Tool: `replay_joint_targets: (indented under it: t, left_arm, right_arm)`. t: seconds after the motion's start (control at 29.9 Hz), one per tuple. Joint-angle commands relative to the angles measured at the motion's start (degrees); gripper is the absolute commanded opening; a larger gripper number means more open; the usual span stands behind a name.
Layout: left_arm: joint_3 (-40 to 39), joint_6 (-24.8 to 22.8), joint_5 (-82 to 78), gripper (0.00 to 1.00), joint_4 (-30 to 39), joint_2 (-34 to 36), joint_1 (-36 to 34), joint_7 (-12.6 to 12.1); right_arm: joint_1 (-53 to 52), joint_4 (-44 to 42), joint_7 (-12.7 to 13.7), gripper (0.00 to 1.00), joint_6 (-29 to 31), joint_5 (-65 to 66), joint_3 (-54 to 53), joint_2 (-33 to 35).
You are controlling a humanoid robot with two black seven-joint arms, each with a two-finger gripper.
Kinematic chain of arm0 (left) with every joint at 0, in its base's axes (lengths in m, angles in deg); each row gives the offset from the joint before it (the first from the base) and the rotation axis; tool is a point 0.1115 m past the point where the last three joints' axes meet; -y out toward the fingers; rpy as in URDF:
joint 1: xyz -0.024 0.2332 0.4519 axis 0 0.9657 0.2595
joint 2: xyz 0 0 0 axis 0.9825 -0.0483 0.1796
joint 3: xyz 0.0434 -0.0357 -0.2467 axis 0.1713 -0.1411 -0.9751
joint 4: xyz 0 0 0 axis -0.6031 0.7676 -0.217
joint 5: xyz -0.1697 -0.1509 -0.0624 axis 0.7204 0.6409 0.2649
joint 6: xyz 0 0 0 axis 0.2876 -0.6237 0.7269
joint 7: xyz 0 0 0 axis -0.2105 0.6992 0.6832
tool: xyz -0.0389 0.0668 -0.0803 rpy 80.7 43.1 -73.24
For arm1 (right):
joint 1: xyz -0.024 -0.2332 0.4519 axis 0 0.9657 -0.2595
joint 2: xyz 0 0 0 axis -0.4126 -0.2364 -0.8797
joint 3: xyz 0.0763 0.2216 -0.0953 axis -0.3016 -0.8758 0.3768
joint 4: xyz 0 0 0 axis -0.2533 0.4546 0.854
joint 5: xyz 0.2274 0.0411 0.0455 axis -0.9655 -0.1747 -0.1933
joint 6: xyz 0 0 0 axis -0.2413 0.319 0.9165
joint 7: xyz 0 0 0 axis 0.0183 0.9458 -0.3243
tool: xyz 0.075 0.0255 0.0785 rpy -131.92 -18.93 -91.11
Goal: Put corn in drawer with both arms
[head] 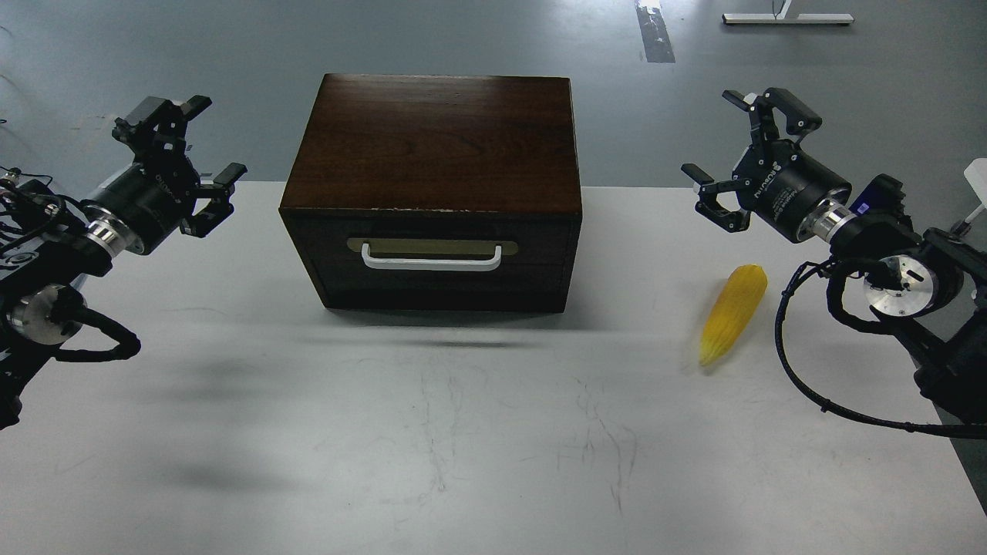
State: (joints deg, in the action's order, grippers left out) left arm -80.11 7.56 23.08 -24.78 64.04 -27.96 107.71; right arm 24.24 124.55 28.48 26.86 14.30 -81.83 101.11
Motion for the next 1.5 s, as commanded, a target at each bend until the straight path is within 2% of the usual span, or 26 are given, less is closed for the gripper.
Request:
replay_joint_targets:
  t: [0.0,0.67,0.77,0.84,0.9,0.97,1.14,1.2,1.3,1.37,1.47]
  left_arm:
    - [0.1,0.0,0.0,0.98,0.0,0.1,0.0,0.0]
    - [0.0,0.1,0.2,0.98,-0.4,2.0,0.0,0.4]
    - [0.5,1.6,-1.0,0.98,-0.4,2.5,0.0,0.8]
    - [0.7,4.3,-3.4,0.98,-0.3,3.7,-0.2,4.1]
    - [0.6,5.0,-6.6,0.98,0.3,5.2,-0.4,6.5]
    - [0.6,5.7,-13.5,0.98,0.4,7.0,-0.9,6.5]
    - [0.3,12.3,-30.2,0.98,2.8,10.8,-1.4,6.5]
    - [0.3,18.7,-37.3,0.98,7.0,14.4,-2.8,6.5]
    - [0.3,24.9,-42.1,0.98,9.7,16.2,-4.5,6.5]
    - [0.3,25.8,-44.9,0.98,11.2,17.4,-5.9,6.5]
    - [0.2,26.0,-46.3,0.98,17.5,20.9,-7.8,6.5]
  right_arm:
    - [0.1,0.0,0.0,1.0,0.0,0.0,-0.1,0.1]
    - [0.3,0.0,0.0,1.0,0.0,0.0,-0.2,0.4]
    - [0.3,0.0,0.0,1.0,-0.1,0.0,-0.3,0.4]
    - [0.2,0.0,0.0,1.0,-0.1,0.0,-0.3,0.4]
    - [0.2,0.0,0.0,1.0,-0.1,0.0,-0.3,0.4]
    - [0.3,0.0,0.0,1.0,-0.1,0.0,-0.3,0.5]
    - [0.4,0.0,-0.2,1.0,-0.1,0.0,-0.3,1.0]
    - [0.5,0.0,-0.2,1.0,-0.1,0.0,-0.5,1.1]
    - [0.6,0.0,-0.3,1.0,-0.2,0.0,-0.5,1.3]
    - [0.6,0.0,-0.4,1.0,-0.2,0.0,-0.6,1.3]
    - [0.6,-0.1,-0.5,1.0,-0.4,0.0,-0.6,1.3]
